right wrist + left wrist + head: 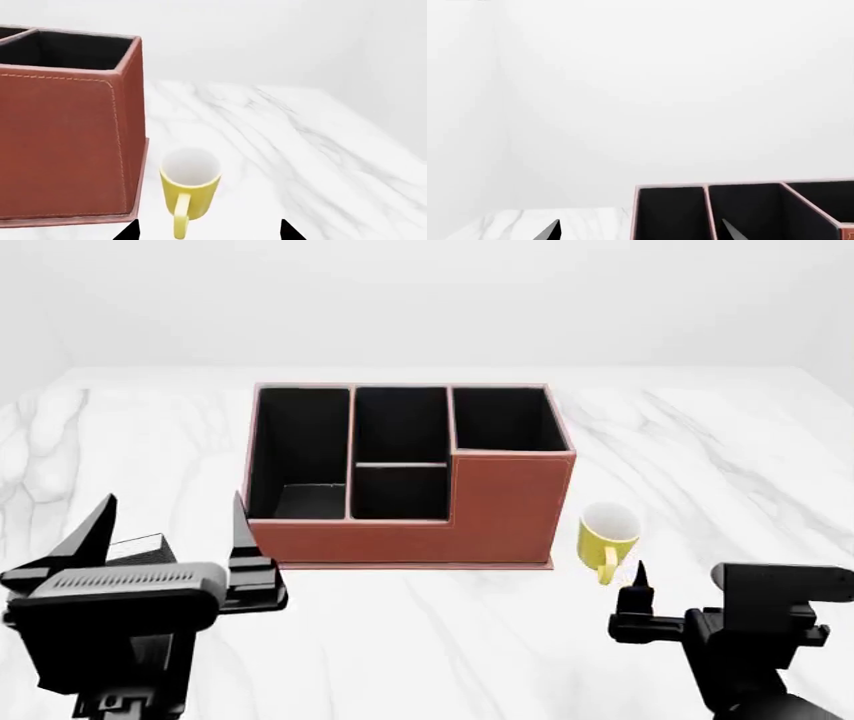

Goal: Pick up the yellow and white mug and place it to the right of the caddy.

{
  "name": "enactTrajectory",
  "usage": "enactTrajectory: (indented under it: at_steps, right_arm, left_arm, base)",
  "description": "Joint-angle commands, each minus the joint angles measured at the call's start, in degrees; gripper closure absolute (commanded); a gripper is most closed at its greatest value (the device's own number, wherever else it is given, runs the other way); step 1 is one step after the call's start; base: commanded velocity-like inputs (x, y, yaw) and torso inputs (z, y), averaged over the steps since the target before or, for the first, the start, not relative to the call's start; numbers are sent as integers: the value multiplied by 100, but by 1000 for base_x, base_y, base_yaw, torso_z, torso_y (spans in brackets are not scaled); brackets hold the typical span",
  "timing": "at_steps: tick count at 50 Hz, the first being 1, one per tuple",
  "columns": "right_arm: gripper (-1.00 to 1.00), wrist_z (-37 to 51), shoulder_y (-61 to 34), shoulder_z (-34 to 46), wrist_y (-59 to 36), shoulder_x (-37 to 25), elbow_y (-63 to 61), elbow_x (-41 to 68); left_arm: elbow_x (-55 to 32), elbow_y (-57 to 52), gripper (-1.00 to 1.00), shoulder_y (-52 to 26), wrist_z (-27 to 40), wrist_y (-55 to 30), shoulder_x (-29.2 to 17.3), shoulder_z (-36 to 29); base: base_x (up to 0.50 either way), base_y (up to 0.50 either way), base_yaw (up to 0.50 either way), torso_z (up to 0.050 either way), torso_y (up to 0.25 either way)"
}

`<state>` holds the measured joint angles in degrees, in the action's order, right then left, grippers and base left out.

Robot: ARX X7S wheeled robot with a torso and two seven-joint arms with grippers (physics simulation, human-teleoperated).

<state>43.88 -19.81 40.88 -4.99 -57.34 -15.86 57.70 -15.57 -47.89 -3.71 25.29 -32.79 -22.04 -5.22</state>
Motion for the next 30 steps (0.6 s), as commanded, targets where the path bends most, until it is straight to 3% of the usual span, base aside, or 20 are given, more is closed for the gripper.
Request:
enactTrajectory:
  at_steps: [1, 30]
  right_arm:
    - [-100, 470, 455, -153, 249, -613, -920, 23]
    - [-100, 1920, 2147, -344, 1884, -2271, -2430, -564]
  left_arm:
    - [51, -185, -100, 120, 74, -20, -56, -34]
    - [325, -927, -100, 686, 394, 17, -313, -129]
  base:
    - [0, 0, 0, 0, 0]
    - [0, 0, 0, 0, 0]
